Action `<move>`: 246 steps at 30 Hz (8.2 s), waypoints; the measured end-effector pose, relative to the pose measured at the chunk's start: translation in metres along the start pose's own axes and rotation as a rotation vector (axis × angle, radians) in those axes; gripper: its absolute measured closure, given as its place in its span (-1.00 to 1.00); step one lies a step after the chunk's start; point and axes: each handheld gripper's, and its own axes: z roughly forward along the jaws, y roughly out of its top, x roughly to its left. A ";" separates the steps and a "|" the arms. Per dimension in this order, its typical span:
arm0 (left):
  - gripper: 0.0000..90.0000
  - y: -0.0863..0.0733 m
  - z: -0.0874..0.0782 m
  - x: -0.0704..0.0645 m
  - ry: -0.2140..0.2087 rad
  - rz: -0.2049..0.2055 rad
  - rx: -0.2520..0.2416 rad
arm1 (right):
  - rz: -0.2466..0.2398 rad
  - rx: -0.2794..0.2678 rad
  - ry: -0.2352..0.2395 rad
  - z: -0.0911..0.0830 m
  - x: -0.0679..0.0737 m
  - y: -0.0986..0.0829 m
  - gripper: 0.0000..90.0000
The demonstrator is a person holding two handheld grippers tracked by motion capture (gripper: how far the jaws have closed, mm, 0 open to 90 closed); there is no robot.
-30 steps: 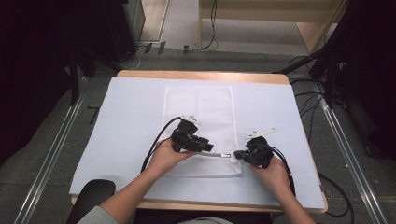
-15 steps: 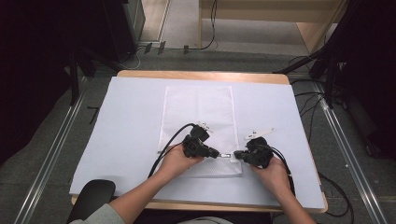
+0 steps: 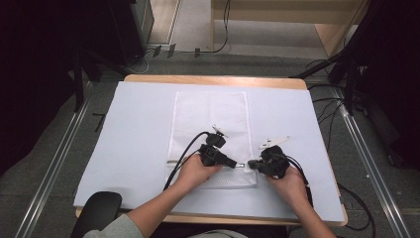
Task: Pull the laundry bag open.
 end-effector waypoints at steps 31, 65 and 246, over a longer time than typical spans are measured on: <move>0.93 0.008 0.008 -0.004 -0.015 0.064 0.026 | -0.004 0.001 -0.010 0.001 0.002 0.001 1.00; 0.96 0.006 -0.008 0.015 -0.078 -0.072 0.063 | -0.046 0.009 -0.046 0.002 0.009 0.002 1.00; 0.96 -0.100 -0.172 0.122 0.058 -0.282 -0.056 | -0.089 0.007 0.007 0.004 0.005 0.002 1.00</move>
